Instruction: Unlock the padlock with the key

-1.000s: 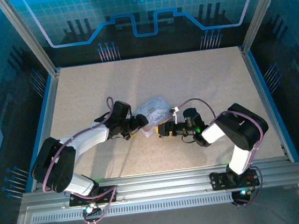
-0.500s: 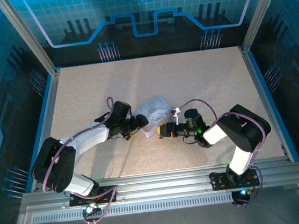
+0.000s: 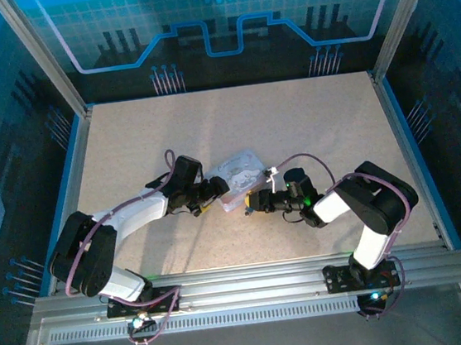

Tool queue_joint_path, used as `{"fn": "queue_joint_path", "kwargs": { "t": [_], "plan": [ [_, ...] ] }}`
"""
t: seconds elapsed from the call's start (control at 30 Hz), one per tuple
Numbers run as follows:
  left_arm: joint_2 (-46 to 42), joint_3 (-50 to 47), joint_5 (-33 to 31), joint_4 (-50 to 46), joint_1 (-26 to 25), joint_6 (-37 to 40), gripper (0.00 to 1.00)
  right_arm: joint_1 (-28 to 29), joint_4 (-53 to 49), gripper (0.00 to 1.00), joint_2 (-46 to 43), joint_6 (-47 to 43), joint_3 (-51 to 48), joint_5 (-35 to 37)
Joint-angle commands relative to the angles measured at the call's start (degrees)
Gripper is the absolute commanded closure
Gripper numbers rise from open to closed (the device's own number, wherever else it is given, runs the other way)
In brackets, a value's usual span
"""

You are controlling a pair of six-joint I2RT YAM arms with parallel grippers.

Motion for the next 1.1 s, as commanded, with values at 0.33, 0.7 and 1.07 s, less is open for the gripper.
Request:
{"fn": "queue_joint_path", "kwargs": {
  "t": [0.33, 0.7, 1.07],
  "plan": [
    [0.9, -1.7, 0.1, -5.1, 0.0, 0.0, 0.2, 0.7, -0.9, 0.8, -0.7, -0.5, 0.2, 0.3],
    [0.9, -1.7, -0.1, -5.3, 0.0, 0.2, 0.2, 0.4, -2.5, 0.81, -1.7, -1.7, 0.0, -0.5],
    [0.8, -1.4, -0.3, -5.7, 0.0, 0.2, 0.2, 0.0, -2.8, 0.91, -1.9, -1.8, -0.3, -0.4]
  ]
}}
